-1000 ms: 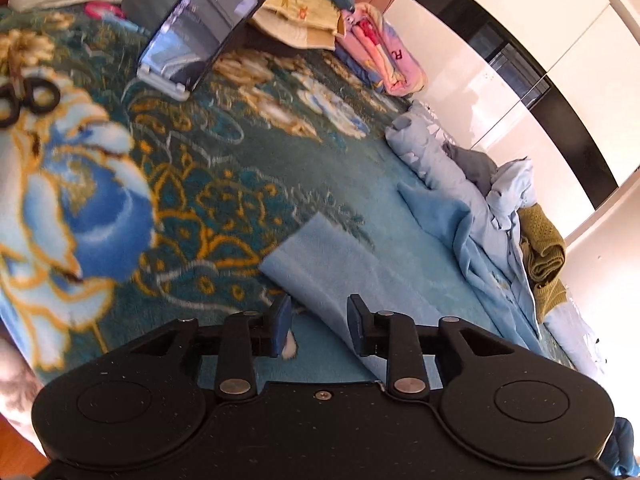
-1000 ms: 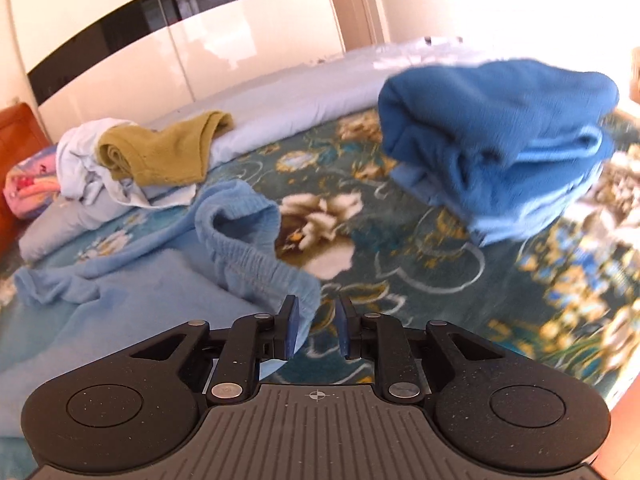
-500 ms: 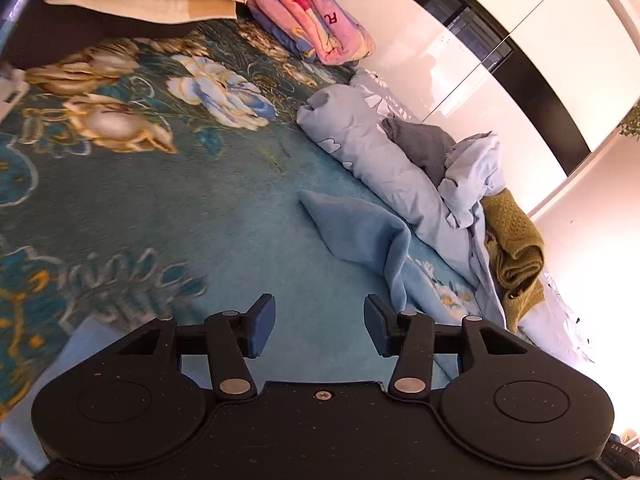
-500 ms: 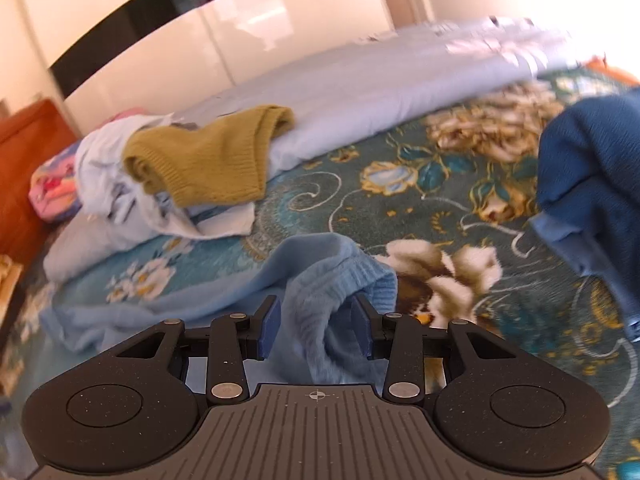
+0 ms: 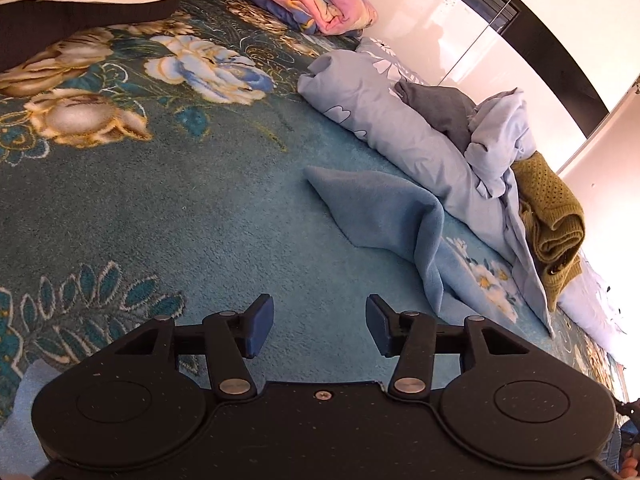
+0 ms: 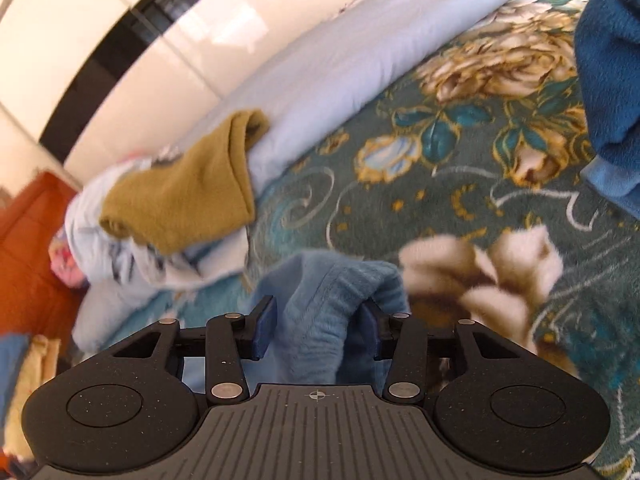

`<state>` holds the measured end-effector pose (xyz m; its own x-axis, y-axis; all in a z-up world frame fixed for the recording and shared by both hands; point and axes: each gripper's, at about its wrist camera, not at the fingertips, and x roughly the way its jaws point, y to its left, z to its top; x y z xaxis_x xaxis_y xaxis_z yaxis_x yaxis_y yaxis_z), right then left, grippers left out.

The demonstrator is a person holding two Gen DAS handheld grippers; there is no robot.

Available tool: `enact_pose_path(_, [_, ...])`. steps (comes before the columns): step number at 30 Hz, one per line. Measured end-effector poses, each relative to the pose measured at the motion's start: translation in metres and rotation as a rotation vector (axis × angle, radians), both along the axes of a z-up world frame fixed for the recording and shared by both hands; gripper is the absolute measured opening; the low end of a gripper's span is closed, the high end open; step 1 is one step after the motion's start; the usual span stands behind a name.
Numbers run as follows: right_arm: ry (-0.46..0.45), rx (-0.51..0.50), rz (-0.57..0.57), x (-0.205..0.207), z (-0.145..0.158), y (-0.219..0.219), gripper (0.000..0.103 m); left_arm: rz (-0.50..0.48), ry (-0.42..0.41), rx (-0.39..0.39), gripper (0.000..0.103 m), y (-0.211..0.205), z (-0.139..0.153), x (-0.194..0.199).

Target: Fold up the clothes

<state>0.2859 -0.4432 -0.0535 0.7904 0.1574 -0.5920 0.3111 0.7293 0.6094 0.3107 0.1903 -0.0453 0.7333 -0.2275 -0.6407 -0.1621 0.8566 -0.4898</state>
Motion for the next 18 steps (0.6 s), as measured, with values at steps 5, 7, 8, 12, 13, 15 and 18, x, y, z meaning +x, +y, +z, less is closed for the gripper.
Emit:
enact_pose_path(5, [0.009,-0.089,-0.009,0.013,0.008,-0.004,0.020,0.017,-0.007,-0.006,0.049,0.002,0.000,0.010])
enact_pose_path(7, [0.007,-0.143,-0.028,0.017,0.013,-0.006,0.019,0.042,-0.017,-0.014,0.049,0.005,0.002,0.014])
enact_pose_path(8, [0.015,-0.156,-0.037,0.019,0.013,-0.008,0.019,0.056,-0.022,-0.017,0.049,0.007,0.003,0.017])
enact_pose_path(12, [0.066,-0.174,-0.074,0.026,0.004,-0.017,0.020,0.064,-0.034,-0.012,0.049,0.006,0.006,0.036])
enact_pose_path(13, [0.071,-0.182,-0.072,0.026,0.003,-0.017,0.021,0.058,-0.030,-0.013,0.049,0.004,0.006,0.043])
enact_pose_path(15, [0.046,-0.224,-0.055,0.019,0.008,-0.010,0.022,0.047,-0.025,-0.022,0.050,0.000,0.005,0.059])
enact_pose_path(18, [0.000,-0.285,-0.034,0.006,0.022,-0.002,0.025,0.056,-0.031,-0.086,0.050,-0.005,0.000,0.078])
